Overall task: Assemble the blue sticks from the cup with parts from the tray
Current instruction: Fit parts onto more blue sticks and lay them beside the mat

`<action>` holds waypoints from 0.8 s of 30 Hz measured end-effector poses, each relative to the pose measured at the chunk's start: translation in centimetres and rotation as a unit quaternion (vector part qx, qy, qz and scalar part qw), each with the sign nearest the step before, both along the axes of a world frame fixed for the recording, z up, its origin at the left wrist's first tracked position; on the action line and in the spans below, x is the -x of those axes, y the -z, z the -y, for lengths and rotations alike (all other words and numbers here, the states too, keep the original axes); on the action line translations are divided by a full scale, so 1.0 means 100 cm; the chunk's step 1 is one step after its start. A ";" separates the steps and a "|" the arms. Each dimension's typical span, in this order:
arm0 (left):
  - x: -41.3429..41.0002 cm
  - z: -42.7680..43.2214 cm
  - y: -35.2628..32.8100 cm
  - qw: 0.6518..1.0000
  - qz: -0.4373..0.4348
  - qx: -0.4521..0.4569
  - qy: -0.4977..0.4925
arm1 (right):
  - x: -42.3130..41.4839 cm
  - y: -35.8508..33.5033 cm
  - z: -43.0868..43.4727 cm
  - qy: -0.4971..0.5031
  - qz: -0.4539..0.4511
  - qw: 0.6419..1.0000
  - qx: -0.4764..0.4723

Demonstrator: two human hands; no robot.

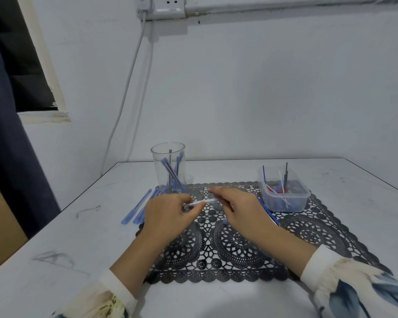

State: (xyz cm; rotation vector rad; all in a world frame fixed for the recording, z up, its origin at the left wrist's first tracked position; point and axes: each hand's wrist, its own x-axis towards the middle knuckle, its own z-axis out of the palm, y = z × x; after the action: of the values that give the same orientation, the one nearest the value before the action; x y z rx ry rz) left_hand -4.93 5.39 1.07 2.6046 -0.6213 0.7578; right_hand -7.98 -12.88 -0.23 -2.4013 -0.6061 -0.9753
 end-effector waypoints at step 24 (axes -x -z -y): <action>-0.004 -0.004 0.001 1.000 -0.014 0.004 -0.023 | 0.002 -0.010 0.003 0.092 -0.340 0.934 0.051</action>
State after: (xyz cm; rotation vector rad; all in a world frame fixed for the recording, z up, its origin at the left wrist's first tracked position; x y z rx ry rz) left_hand -4.50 5.76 1.01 2.6258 -0.5505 0.7343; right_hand -8.21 -13.22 0.73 -2.6900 -0.1751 -0.1244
